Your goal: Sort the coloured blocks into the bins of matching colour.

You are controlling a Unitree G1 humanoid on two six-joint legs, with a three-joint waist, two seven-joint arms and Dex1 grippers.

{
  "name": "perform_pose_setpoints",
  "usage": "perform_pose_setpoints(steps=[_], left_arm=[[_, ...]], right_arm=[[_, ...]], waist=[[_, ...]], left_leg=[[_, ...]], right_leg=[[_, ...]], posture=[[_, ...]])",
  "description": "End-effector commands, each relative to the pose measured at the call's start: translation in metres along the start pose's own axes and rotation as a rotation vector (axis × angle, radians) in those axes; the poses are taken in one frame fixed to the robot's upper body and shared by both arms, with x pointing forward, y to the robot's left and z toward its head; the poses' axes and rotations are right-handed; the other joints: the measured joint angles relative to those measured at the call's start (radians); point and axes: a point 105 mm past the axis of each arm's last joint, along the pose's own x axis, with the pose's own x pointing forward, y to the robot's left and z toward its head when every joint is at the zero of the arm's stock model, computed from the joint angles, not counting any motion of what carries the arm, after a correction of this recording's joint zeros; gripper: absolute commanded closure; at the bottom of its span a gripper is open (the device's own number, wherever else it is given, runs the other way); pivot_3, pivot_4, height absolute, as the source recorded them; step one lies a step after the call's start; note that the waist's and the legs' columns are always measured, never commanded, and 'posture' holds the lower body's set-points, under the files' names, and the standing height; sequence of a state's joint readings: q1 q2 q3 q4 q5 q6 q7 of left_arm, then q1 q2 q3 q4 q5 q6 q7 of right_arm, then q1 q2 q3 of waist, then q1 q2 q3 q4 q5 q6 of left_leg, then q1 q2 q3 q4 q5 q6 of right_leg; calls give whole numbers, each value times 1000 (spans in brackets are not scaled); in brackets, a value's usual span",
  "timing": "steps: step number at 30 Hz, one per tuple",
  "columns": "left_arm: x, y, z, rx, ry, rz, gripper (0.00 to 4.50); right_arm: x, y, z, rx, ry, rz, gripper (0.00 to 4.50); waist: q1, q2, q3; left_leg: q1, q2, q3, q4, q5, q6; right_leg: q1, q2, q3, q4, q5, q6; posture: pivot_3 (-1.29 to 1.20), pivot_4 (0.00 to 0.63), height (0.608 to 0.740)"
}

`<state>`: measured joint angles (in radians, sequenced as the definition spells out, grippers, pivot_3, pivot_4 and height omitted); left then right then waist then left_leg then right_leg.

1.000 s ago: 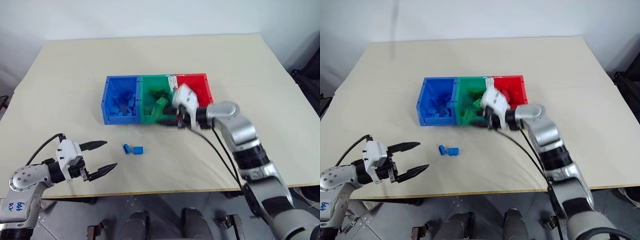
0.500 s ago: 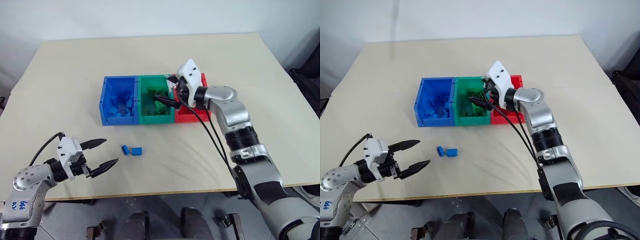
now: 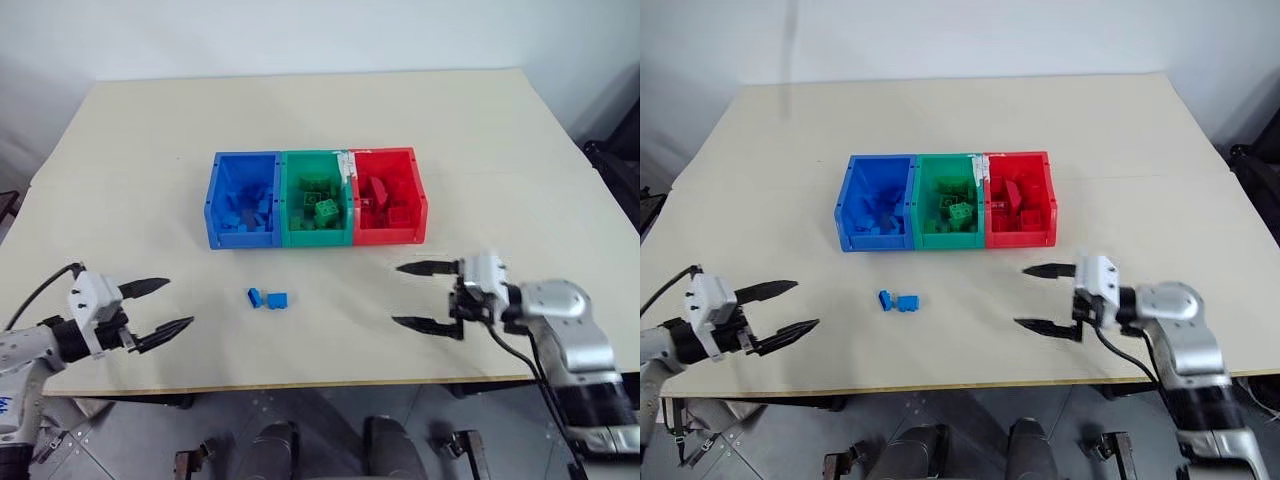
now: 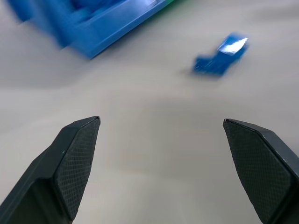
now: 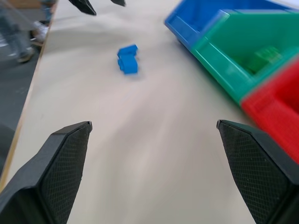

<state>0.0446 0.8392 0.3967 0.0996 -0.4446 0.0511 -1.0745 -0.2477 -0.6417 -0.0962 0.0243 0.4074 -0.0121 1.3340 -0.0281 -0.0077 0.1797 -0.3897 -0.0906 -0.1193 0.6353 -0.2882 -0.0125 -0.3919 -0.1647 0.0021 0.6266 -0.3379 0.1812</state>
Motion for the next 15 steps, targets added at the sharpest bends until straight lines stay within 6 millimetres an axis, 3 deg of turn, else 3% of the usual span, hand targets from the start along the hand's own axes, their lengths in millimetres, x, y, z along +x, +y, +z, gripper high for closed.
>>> perform_pose_setpoints(steps=[1,8,15], left_arm=[[-5,5,8,56,-3,-17,0],[49,-53,55,116,-37,-364,0],[96,-73,72,220,76,-424,0]], right_arm=[[-14,8,8,-82,0,9,22],[-18,17,22,-88,-18,11,22],[-16,23,32,-85,-21,-16,22]], waist=[[2,0,0],[11,0,0],[27,0,0]], left_leg=[[1,1,0,0,0,0],[0,2,0,3,0,0],[0,0,0,4,0,0]], right_leg=[[0,0,0,0,0,0],[1,-1,1,1,0,1],[1,0,1,1,0,1]], posture=[[0,150,740],[0,150,740],[0,150,740]])
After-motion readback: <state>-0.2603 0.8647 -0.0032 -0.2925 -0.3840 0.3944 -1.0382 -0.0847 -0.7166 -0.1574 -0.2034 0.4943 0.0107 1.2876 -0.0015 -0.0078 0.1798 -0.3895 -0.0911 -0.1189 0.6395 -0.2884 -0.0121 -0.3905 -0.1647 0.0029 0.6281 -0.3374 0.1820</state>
